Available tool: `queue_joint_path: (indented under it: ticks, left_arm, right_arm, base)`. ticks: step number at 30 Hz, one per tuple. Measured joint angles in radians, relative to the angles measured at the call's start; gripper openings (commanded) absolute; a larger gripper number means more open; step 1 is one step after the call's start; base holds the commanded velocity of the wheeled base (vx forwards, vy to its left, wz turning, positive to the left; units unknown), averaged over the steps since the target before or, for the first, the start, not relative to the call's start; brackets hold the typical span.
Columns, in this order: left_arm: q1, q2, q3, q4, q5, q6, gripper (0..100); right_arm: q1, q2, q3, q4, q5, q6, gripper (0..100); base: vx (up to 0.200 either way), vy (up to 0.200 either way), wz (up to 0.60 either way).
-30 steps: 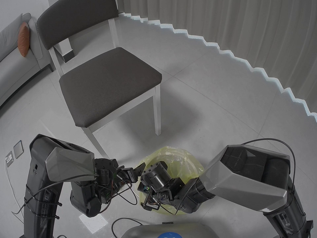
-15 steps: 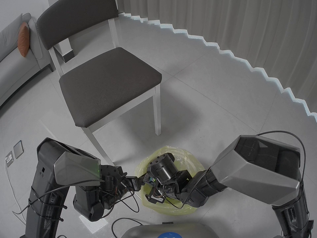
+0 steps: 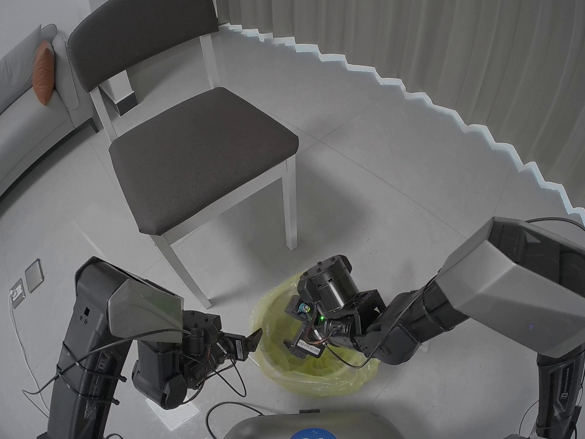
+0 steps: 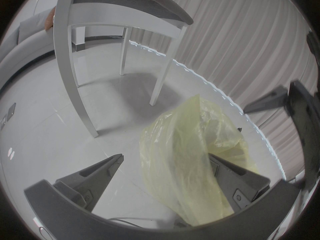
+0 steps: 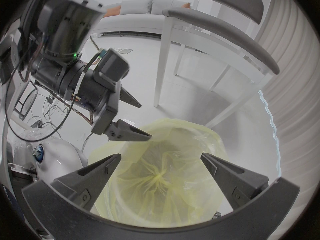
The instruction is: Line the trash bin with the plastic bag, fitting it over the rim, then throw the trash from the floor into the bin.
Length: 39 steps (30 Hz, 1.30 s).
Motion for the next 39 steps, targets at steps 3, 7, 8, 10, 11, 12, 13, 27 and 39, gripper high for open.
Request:
queue_joint_path:
  ticks: [3, 7, 8, 10, 11, 12, 13, 27, 39]
  left_arm:
    - [0.032, 0.004, -0.003, 0.0, 0.007, 0.021, 100]
    - [0.064, 0.01, -0.013, 0.0, 0.01, 0.027, 100]
    - [0.069, 0.011, -0.014, 0.0, 0.01, 0.027, 100]
    - [0.075, 0.012, -0.017, 0.0, 0.009, 0.026, 100]
    - [0.077, 0.012, -0.017, 0.0, 0.008, 0.026, 100]
    - [0.078, 0.013, -0.017, 0.0, 0.006, 0.026, 100]
    - [0.078, 0.013, -0.017, 0.0, 0.003, 0.025, 100]
    - [0.069, 0.021, -0.007, 0.0, -0.01, 0.011, 100]
    - [0.066, -0.016, 0.013, 0.0, -0.01, 0.011, 100]
  right_arm:
    - [-0.014, -0.015, 0.006, 0.0, 0.0, 0.0, 100]
    - [-0.029, -0.026, 0.008, 0.001, 0.0, 0.0, 100]
    - [-0.03, -0.027, 0.008, 0.002, 0.0, 0.0, 100]
    - [-0.035, -0.029, 0.009, 0.004, 0.0, 0.0, 100]
    - [-0.039, -0.03, 0.01, 0.005, 0.0, 0.0, 100]
    - [-0.043, -0.03, 0.011, 0.006, 0.0, -0.001, 100]
    - [-0.046, -0.03, 0.014, 0.006, 0.0, -0.001, 100]
    - [-0.057, 0.029, 0.025, 0.006, 0.0, -0.01, 100]
    - [-0.006, 0.13, 0.005, 0.008, 0.001, -0.025, 100]
  base:
    - [0.0, 0.0, 0.0]
    - [0.0, 0.0, 0.0]
    - [0.0, 0.0, 0.0]
    - [0.0, 0.0, 0.0]
    - [0.0, 0.0, 0.0]
    - [0.0, 0.0, 0.0]
    - [0.0, 0.0, 0.0]
    - [0.0, 0.0, 0.0]
    - [0.0, 0.0, 0.0]
